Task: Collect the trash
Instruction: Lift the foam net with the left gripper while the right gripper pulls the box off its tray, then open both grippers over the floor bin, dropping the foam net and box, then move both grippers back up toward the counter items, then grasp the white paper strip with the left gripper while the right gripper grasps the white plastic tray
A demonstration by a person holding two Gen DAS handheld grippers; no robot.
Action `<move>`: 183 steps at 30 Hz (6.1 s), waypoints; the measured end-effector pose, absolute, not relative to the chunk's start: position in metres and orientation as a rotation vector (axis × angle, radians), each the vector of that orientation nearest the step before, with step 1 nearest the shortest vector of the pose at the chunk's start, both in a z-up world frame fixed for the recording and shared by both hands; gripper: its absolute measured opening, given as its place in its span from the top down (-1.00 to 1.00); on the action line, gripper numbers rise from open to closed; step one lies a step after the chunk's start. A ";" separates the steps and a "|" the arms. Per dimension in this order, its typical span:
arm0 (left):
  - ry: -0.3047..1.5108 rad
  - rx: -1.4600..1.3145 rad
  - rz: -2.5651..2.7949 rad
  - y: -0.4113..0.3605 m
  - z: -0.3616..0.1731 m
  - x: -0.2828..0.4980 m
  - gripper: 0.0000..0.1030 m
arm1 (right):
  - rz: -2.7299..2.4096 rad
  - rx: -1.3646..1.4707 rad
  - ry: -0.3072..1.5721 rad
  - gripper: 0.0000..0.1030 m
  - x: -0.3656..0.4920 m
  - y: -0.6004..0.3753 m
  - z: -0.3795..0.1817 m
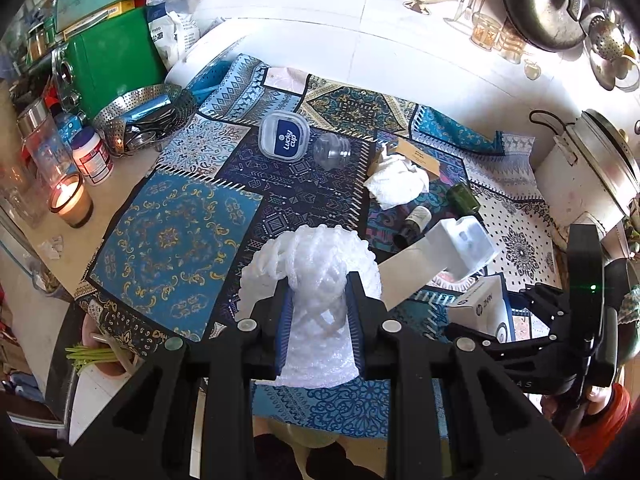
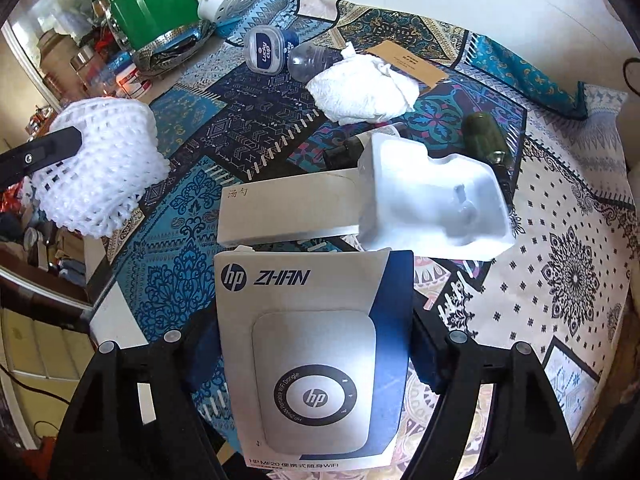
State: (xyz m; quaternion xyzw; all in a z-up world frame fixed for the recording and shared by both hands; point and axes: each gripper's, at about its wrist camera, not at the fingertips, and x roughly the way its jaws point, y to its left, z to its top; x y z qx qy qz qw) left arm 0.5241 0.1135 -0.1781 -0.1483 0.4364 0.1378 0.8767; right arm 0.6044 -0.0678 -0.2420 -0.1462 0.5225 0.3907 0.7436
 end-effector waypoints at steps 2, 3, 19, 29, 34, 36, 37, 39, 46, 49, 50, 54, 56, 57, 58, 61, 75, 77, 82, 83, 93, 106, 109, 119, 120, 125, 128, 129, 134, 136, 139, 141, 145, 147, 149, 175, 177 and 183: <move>0.901 -0.307 0.274 0.109 -0.173 0.520 0.52 | 0.835 -0.295 1.141 -0.45 0.598 -0.072 -0.237; 0.897 -0.305 0.266 0.106 -0.171 0.518 0.52 | 0.822 -0.285 1.135 -0.45 0.585 -0.076 -0.234; 0.868 -0.237 0.067 0.095 -0.160 0.441 0.52 | 0.600 -0.076 1.010 -0.45 0.495 -0.099 -0.183; 0.939 -0.228 -0.010 0.103 -0.200 0.362 0.52 | 0.523 0.016 1.038 -0.45 0.414 -0.087 -0.219; 1.019 -0.241 -0.030 0.096 -0.237 0.342 0.52 | 0.512 0.033 1.108 -0.45 0.385 -0.084 -0.251; 1.054 -0.242 -0.031 0.092 -0.257 0.336 0.52 | 0.508 0.011 1.135 -0.45 0.377 -0.082 -0.266; 1.073 -0.247 -0.033 0.089 -0.268 0.333 0.52 | 0.507 -0.001 1.154 -0.45 0.374 -0.082 -0.275; 1.114 -0.261 -0.029 0.083 -0.290 0.329 0.52 | 0.507 -0.002 1.181 -0.45 0.367 -0.085 -0.288; 1.225 -0.290 -0.011 0.052 -0.377 0.322 0.52 | 0.527 -0.001 1.250 -0.45 0.355 -0.110 -0.346; 1.256 -0.304 0.009 0.040 -0.422 0.323 0.52 | 0.531 -0.002 1.285 -0.45 0.356 -0.119 -0.386; 1.269 -0.309 0.020 0.037 -0.439 0.324 0.52 | 0.528 0.000 1.297 -0.45 0.357 -0.122 -0.402; 1.314 -0.325 0.049 0.029 -0.509 0.328 0.52 | 0.492 0.024 1.366 -0.45 0.360 -0.136 -0.477; 1.335 -0.333 0.052 0.028 -0.543 0.329 0.52 | 0.466 0.044 1.399 -0.45 0.362 -0.144 -0.518; 1.343 -0.339 0.049 0.027 -0.560 0.329 0.52 | 0.452 0.051 1.412 -0.45 0.364 -0.144 -0.536; 1.348 -0.347 0.044 0.026 -0.577 0.329 0.52 | 0.439 0.057 1.425 -0.45 0.367 -0.146 -0.557; 1.360 -0.372 0.035 0.023 -0.626 0.328 0.52 | 0.426 0.053 1.437 -0.45 0.373 -0.142 -0.605; 1.377 -0.450 0.073 0.024 -0.797 0.334 0.52 | 0.439 0.088 1.436 -0.46 0.394 -0.108 -0.757; 1.383 -0.459 0.078 0.026 -0.812 0.335 0.52 | 0.453 0.097 1.457 -0.46 0.398 -0.104 -0.773; 1.397 -0.453 0.069 0.022 -0.833 0.336 0.52 | 0.515 0.102 1.467 -0.51 0.398 -0.105 -0.791; 1.402 -0.451 0.067 0.021 -0.835 0.337 0.52 | 0.513 0.089 1.469 -0.52 0.397 -0.105 -0.792; 1.454 -0.495 0.016 0.008 -0.863 0.357 0.39 | 0.457 0.087 1.450 -0.53 0.397 -0.143 -0.769; 1.474 -0.521 0.040 0.013 -0.831 0.354 -0.19 | 0.413 0.053 1.387 -0.53 0.396 -0.159 -0.710; 1.454 -0.487 0.060 0.016 -0.793 0.349 -0.19 | 0.408 0.034 1.380 -0.53 0.391 -0.153 -0.686; 1.305 -0.378 0.072 0.034 -0.597 0.336 -0.19 | 0.397 0.002 1.323 -0.53 0.374 -0.147 -0.541; 1.280 -0.379 0.069 0.036 -0.573 0.334 -0.19 | 0.392 -0.011 1.311 -0.53 0.372 -0.147 -0.524; 1.158 -0.357 0.079 0.049 -0.458 0.328 -0.19 | 0.382 -0.006 1.254 -0.53 0.361 -0.145 -0.433; 1.093 -0.329 0.081 0.057 -0.396 0.326 -0.19 | 0.376 0.013 1.208 -0.53 0.356 -0.144 -0.380; 1.072 -0.318 0.078 0.059 -0.377 0.326 -0.19 | 0.370 0.015 1.189 -0.53 0.354 -0.143 -0.363; 0.983 -0.253 0.067 0.071 -0.295 0.325 -0.19 | 0.340 0.039 1.098 -0.53 0.348 -0.139 -0.290; 0.951 -0.246 0.053 0.078 -0.269 0.325 -0.20 | 0.322 0.048 1.064 -0.53 0.347 -0.136 -0.264; 0.907 -0.229 0.038 0.088 -0.231 0.327 -0.20 | 0.290 0.045 1.005 -0.53 0.346 -0.132 -0.230; 0.881 -0.220 0.034 0.090 -0.216 0.331 -0.20 | 0.266 0.044 0.973 -0.53 0.348 -0.129 -0.211; 0.852 -0.210 0.024 0.095 -0.178 0.341 -0.20 | 0.224 0.072 0.938 -0.53 0.358 -0.124 -0.176; 0.847 -0.202 0.016 0.095 -0.169 0.353 -0.20 | 0.209 0.079 0.928 -0.53 0.363 -0.126 -0.157; 0.842 -0.188 0.007 0.095 -0.161 0.364 -0.20 | 0.199 0.083 0.915 -0.53 0.374 -0.130 -0.148; 1.093 -0.165 0.124 0.059 -0.246 0.588 -0.28 | 0.376 0.031 1.146 -0.62 0.601 -0.156 -0.230; 1.118 -0.140 0.113 0.060 -0.257 0.601 -0.27 | 0.382 0.029 1.166 -0.62 0.612 -0.149 -0.240; 1.183 -0.081 0.009 0.060 -0.280 0.634 -0.28 | 0.329 0.013 1.206 -0.60 0.627 -0.126 -0.270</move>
